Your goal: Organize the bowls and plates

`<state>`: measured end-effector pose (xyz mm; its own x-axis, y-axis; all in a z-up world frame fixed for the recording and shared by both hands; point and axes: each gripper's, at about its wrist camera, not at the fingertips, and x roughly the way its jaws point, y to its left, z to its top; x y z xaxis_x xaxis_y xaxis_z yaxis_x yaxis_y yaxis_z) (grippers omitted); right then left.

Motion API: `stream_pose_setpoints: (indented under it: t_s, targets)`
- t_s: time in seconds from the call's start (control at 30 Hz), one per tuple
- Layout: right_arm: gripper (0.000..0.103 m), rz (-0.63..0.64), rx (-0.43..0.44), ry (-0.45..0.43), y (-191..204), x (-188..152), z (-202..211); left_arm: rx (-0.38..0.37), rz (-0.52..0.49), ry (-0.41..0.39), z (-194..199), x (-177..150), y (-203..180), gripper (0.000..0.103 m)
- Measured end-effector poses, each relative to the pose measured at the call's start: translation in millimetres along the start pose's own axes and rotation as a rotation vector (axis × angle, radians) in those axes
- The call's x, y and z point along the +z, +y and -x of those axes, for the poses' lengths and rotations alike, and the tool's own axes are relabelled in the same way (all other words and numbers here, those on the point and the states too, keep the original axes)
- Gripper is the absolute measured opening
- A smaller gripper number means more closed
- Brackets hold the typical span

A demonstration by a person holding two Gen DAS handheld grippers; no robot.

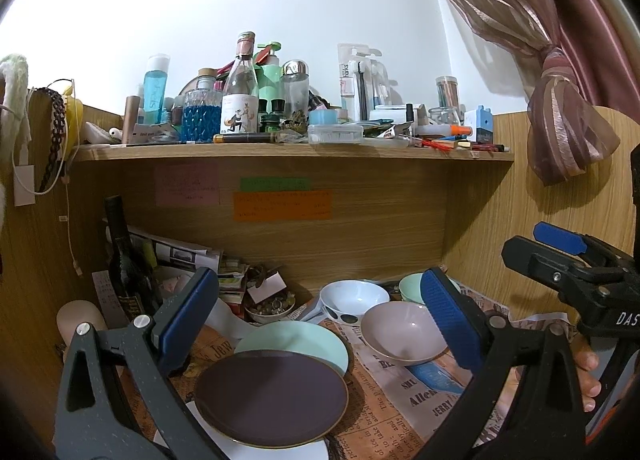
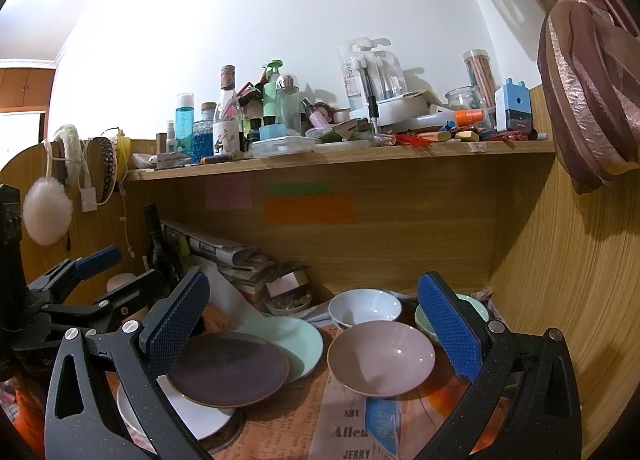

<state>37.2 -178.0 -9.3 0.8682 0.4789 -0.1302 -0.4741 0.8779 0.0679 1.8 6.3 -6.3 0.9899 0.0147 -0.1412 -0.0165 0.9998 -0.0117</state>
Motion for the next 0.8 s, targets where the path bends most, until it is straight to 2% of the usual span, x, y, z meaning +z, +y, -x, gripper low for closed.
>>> stream_pose_setpoints:
  t_s: [0.8]
  targets:
    - [0.103, 0.008, -0.003, -0.007, 2.1, 0.7, -0.1, -0.001, 0.002, -0.002, 0.3, 0.9, 1.9, 0.103]
